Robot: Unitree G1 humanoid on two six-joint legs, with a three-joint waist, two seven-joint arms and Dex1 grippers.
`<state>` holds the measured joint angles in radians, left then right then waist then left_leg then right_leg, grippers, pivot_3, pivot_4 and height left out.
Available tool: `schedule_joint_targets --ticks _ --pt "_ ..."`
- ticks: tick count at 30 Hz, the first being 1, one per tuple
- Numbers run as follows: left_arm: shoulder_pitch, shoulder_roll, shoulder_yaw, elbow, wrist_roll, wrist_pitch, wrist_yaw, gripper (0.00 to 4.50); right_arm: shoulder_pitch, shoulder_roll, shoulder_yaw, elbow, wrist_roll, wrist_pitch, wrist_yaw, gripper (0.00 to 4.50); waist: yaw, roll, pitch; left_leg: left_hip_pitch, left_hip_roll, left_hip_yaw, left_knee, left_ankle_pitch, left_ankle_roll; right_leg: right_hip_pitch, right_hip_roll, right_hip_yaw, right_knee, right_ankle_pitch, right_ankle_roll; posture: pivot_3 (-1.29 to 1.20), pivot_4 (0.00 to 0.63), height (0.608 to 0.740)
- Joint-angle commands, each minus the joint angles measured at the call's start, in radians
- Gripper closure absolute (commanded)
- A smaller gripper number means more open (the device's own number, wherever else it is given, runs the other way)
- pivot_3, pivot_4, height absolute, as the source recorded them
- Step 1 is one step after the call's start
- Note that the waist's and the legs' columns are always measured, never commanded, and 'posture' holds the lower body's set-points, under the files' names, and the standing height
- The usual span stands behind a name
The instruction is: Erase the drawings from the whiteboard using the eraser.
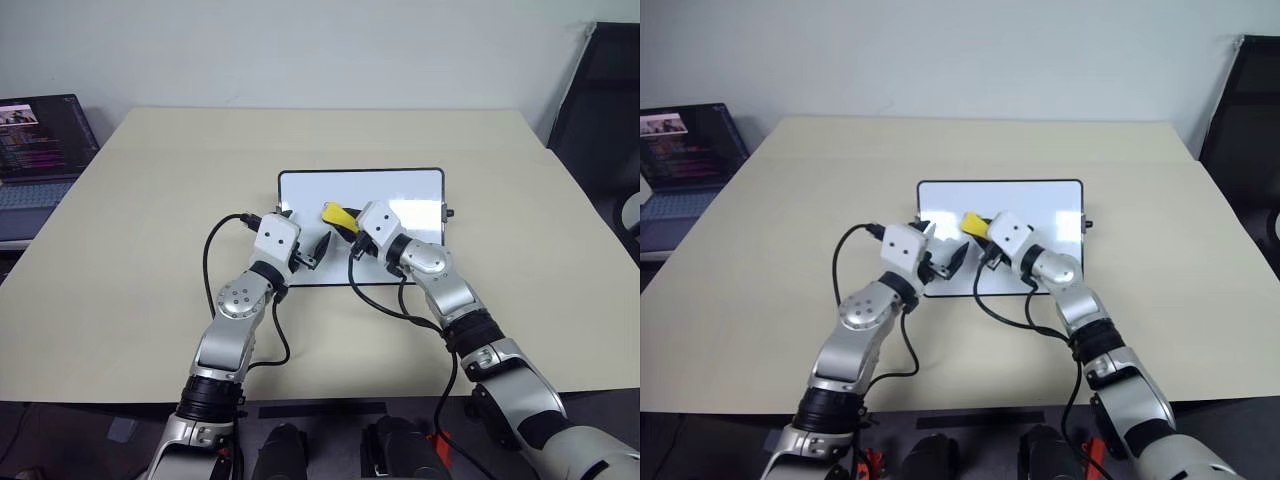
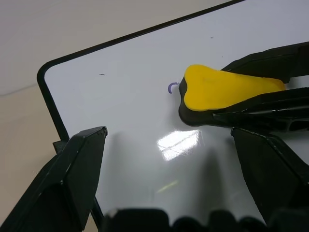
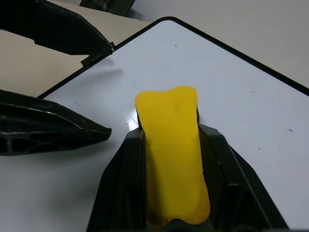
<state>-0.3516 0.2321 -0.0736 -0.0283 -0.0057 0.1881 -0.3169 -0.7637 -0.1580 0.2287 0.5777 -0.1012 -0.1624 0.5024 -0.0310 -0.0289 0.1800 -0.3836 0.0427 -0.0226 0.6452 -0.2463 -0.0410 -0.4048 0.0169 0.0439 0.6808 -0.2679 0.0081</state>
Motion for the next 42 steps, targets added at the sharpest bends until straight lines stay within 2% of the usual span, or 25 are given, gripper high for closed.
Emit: schedule_joint_targets --ticks 1,11,18,23,27,31,35,37,42 --pt "-0.021 0.002 0.005 -0.019 -0.003 -0.021 -0.004 0.00 -0.061 -0.041 -0.055 0.068 -0.025 0.024 -0.088 3.38 0.001 0.000 0.000 0.000 0.000 0.000 0.000 0.001 0.000 0.000 0.000 0.000 0.000 0.001 0.000 0.00 0.150 0.740" --pt "-0.015 0.001 0.005 -0.029 -0.003 -0.014 -0.005 0.00 -0.034 0.076 0.035 0.015 -0.020 0.006 -0.052 3.38 -0.010 0.000 0.000 0.000 0.001 0.002 -0.002 0.002 0.001 -0.001 0.000 0.002 -0.001 0.002 0.001 0.00 0.150 0.740" --pt "0.008 0.007 0.013 -0.055 -0.002 -0.001 0.005 0.00 0.021 0.087 0.087 -0.036 -0.047 0.041 0.002 3.38 -0.008 0.001 0.000 -0.001 0.001 0.001 -0.002 0.002 0.000 -0.002 0.000 0.001 -0.001 0.001 0.000 0.00 0.150 0.740" --pt "0.018 0.008 0.012 -0.066 -0.001 0.006 0.008 0.00 -0.036 0.066 0.041 0.027 -0.059 0.047 -0.053 3.38 -0.009 0.001 0.000 -0.001 0.001 0.001 -0.002 0.002 0.000 -0.002 0.000 0.001 -0.001 0.001 0.000 0.00 0.150 0.740" --pt "0.022 0.006 0.010 -0.069 -0.003 0.012 0.006 0.00 -0.132 0.048 0.015 0.135 -0.087 0.033 -0.149 3.38 -0.009 0.001 0.000 0.000 0.001 0.001 -0.001 0.002 0.001 -0.002 0.001 0.001 0.000 0.002 0.000 0.00 0.150 0.740" --pt "0.041 0.007 0.011 -0.089 -0.006 0.018 0.006 0.00 -0.157 0.052 0.013 0.177 -0.091 0.011 -0.178 3.38 -0.006 0.001 0.000 0.000 0.001 0.001 -0.001 0.002 0.001 -0.001 0.001 0.001 -0.001 0.003 -0.001 0.00 0.150 0.740" --pt "0.114 0.013 0.011 -0.162 -0.009 0.042 0.003 0.00 -0.097 0.060 0.034 0.116 -0.087 0.008 -0.150 3.38 -0.005 0.000 0.000 0.000 0.001 0.002 -0.002 0.002 0.001 -0.001 0.000 0.002 -0.002 0.003 -0.001 0.00 0.150 0.740" --pt "0.138 0.013 0.008 -0.183 -0.007 0.051 0.003 0.00 -0.049 0.062 0.053 0.060 -0.070 0.009 -0.092 3.38 -0.004 0.000 0.000 0.000 0.002 0.002 -0.002 0.002 0.001 -0.001 0.000 0.002 -0.002 0.003 -0.001 0.00 0.150 0.740" --pt "0.141 0.006 0.001 -0.194 -0.002 0.066 0.008 0.00 0.045 0.046 0.053 -0.074 -0.044 0.048 -0.015 3.38 -0.003 0.001 0.000 0.000 0.002 0.001 -0.002 0.002 0.001 -0.001 0.000 0.001 -0.002 0.003 -0.001 0.00 0.150 0.740"
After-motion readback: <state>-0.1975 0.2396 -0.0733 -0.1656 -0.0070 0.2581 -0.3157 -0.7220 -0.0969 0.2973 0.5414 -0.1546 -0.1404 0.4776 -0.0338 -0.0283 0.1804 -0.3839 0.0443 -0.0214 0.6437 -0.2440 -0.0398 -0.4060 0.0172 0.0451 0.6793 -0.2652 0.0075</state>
